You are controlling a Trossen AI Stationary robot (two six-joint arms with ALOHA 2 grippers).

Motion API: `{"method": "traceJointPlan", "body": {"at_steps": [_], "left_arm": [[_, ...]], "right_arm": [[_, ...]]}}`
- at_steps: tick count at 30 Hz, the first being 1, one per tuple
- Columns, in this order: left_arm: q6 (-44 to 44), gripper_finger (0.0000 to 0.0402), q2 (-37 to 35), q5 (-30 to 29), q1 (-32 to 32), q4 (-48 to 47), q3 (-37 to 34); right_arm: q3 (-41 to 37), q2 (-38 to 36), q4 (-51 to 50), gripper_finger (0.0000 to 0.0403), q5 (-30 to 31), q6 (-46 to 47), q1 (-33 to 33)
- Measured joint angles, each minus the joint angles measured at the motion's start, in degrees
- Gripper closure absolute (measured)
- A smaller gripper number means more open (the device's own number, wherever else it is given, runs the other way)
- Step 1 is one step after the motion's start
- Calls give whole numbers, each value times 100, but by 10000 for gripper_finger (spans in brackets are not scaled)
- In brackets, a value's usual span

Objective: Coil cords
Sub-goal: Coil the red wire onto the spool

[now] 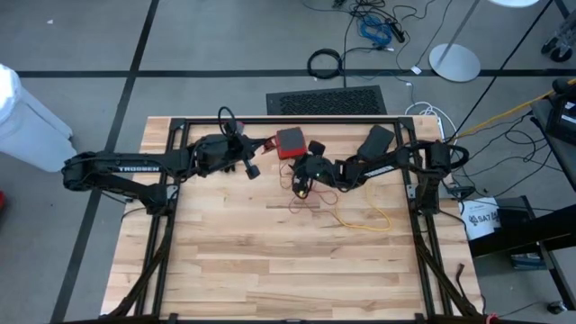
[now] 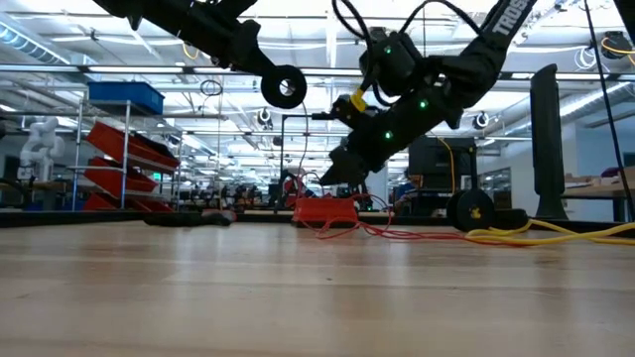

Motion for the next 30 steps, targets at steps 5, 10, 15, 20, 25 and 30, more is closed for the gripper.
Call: {"method": "traceJointPlan", "body": {"at_steps": [5,10,15,20,25,30], "left_arm": [[-71,401,1,113,-11,-5,0],[-72,401,4,113,-27,-12,0],[-72,401,4,114,-27,-80,0],[-80,401,7,126,-27,-128,0],[-87,401,7,139,-27,-129,0],[-87,401,7,142,-27,-128,0]], "right_arm": [[-1,265,394,298,2,-161,-56],[0,564,858,298,18,-133,-44],[0,728,1108,298,388,-119,-48],[0,728,1264,298,488,-115,-51],[0,726,1433,298,509,-122,-60],[33,724,1451,304,449,-115,-158]]}}
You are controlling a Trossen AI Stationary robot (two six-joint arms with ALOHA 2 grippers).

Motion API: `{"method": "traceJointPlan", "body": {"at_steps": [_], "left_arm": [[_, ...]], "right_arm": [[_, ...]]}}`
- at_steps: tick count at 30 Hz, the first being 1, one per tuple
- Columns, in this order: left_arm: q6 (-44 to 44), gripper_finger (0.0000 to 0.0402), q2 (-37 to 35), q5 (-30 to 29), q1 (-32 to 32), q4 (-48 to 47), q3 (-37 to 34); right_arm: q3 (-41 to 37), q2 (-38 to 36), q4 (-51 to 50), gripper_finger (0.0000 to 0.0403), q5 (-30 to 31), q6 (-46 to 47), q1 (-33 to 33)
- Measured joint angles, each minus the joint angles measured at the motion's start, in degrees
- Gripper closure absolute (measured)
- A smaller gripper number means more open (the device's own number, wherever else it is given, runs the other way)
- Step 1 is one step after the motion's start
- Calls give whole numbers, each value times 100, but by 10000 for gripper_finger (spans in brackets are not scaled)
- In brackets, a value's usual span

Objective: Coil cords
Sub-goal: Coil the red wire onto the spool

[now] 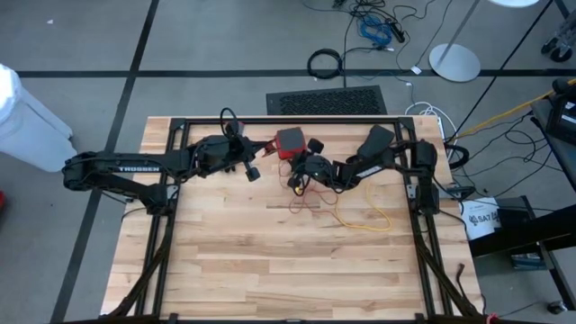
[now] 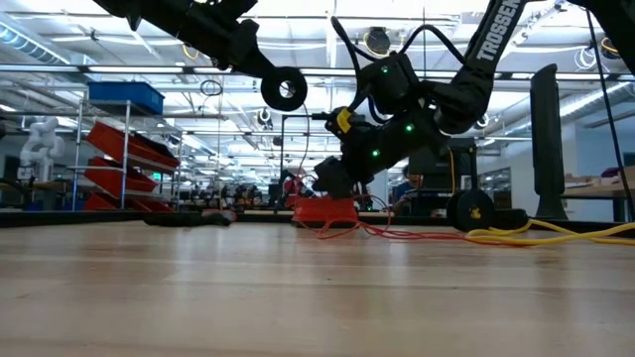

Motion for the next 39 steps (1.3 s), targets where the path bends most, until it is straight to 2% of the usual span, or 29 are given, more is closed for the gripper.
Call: {"method": "traceJointPlan", "body": {"at_steps": [3,7,14,21,34,39], "left_arm": [[0,401,0,1,0,2,0],[2,401,0,1,0,4,0],[20,401,0,-98,0,60,0],[-74,401,2,-82,111,641,0],[-1281,401,2,1156,691,1334,0],[-1945,401,2,1879,1006,1619,0]], "right_arm": [[15,-2,-3,329,-202,-6,-36],[17,-7,-103,391,-337,-60,-34],[21,-7,-1744,401,-469,397,253],[52,-54,-2962,402,-94,1066,988],[8,-733,-4398,403,190,1787,2117],[12,-785,-5024,403,413,2122,2488]]}}
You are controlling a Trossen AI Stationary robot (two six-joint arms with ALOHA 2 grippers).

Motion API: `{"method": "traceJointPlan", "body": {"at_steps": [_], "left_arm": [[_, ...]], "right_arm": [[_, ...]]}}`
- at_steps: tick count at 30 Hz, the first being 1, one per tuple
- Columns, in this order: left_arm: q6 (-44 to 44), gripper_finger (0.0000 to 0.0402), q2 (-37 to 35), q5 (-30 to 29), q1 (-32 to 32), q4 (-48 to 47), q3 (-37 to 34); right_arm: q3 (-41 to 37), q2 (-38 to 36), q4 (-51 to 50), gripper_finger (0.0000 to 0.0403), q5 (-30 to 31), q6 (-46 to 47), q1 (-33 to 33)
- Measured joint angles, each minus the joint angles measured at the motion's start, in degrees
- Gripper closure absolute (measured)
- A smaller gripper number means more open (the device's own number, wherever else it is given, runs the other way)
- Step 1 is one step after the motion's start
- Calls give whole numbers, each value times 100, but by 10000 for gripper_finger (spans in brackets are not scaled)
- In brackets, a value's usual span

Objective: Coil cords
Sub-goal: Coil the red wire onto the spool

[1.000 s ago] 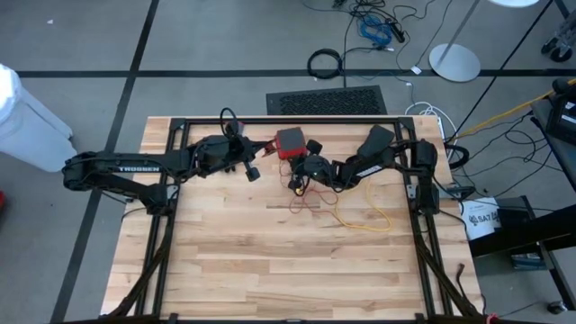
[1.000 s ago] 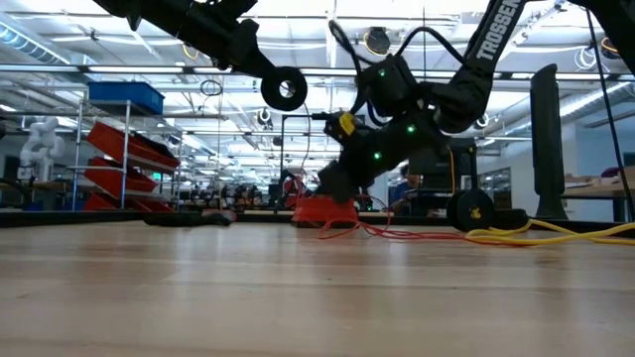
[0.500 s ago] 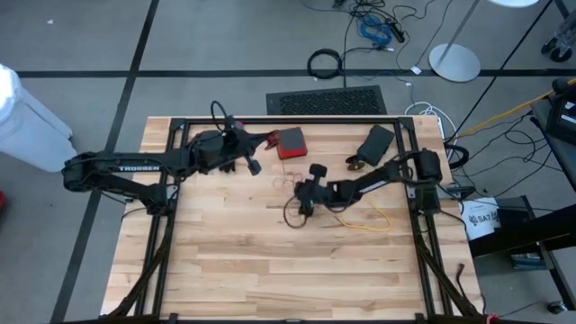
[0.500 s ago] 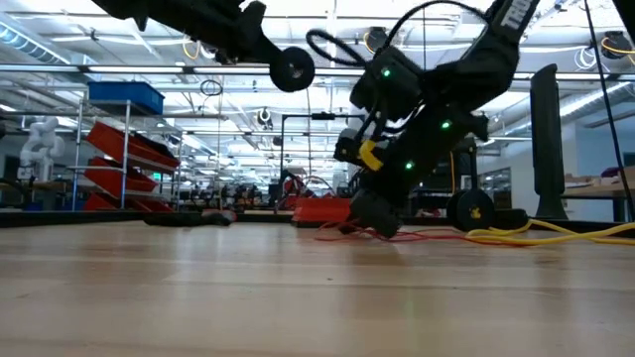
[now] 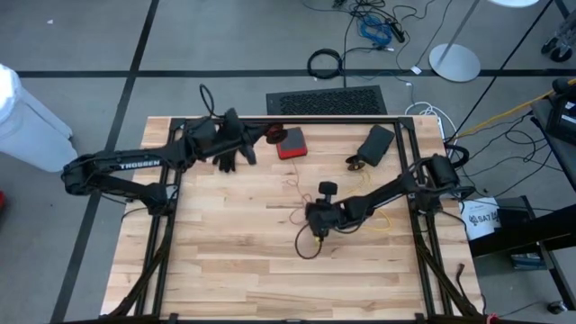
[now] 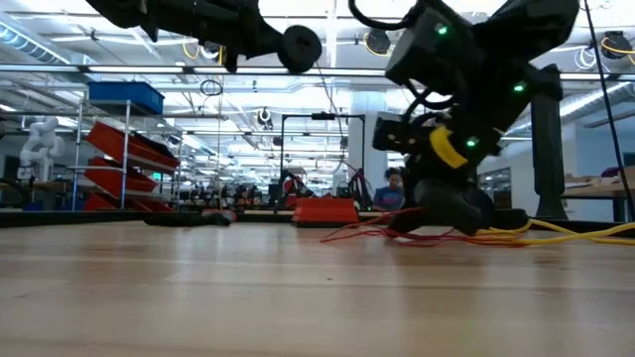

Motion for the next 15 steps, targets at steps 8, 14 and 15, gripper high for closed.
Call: {"method": "traceJointPlan", "body": {"at_steps": [8,14,15], "left_arm": [[-442,401,0,415,233,361,0],[-468,401,0,416,373,361,0],[-484,401,0,417,389,360,0]], "right_arm": [[12,-13,-901,403,375,607,549],[3,-131,-1718,403,532,1221,1042],[0,-194,-1896,403,529,1352,1118]]}}
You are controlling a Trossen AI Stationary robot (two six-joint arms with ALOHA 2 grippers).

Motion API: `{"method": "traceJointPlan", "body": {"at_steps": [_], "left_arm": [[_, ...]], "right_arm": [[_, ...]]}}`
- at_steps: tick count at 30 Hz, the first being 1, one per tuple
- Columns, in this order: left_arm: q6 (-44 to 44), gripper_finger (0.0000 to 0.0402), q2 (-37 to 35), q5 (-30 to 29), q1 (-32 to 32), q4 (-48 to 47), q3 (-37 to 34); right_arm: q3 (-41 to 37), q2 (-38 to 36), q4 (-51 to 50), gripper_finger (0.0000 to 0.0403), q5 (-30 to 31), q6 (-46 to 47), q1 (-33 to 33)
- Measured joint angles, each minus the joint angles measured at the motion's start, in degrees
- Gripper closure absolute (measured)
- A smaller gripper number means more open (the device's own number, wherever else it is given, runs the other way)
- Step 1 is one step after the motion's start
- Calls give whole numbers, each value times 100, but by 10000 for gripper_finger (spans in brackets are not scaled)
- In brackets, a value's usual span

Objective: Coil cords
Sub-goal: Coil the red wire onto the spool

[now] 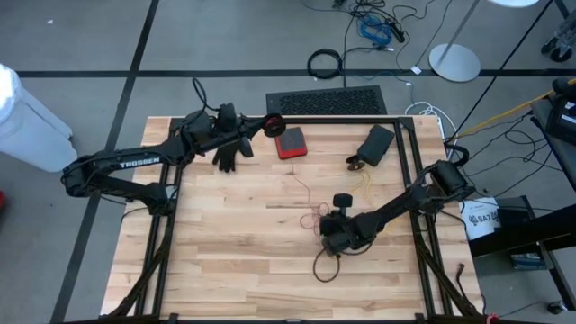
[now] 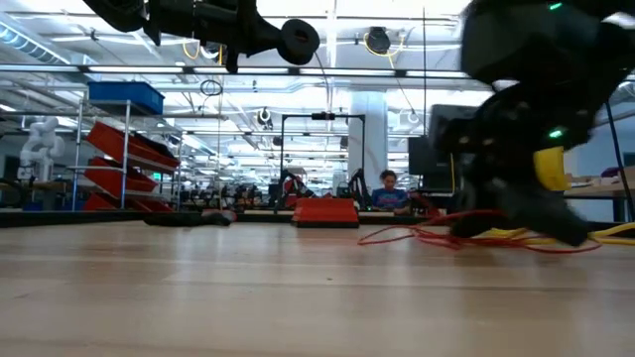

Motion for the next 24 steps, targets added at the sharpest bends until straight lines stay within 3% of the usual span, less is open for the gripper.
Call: {"method": "traceJointPlan", "body": {"at_steps": [9,14,19,24], "left_arm": [[-17,401,0,1,39,0,0],[-65,401,0,15,39,19,0],[-69,401,0,21,39,148,0],[-69,401,0,22,39,148,0]], "right_arm": [[-7,-1018,-1392,403,20,868,878],[-4,-1843,-1340,396,-470,1112,1185],[4,-2381,-1396,330,-1081,1631,1263],[4,-2465,-1254,261,-1139,1894,1288]]}}
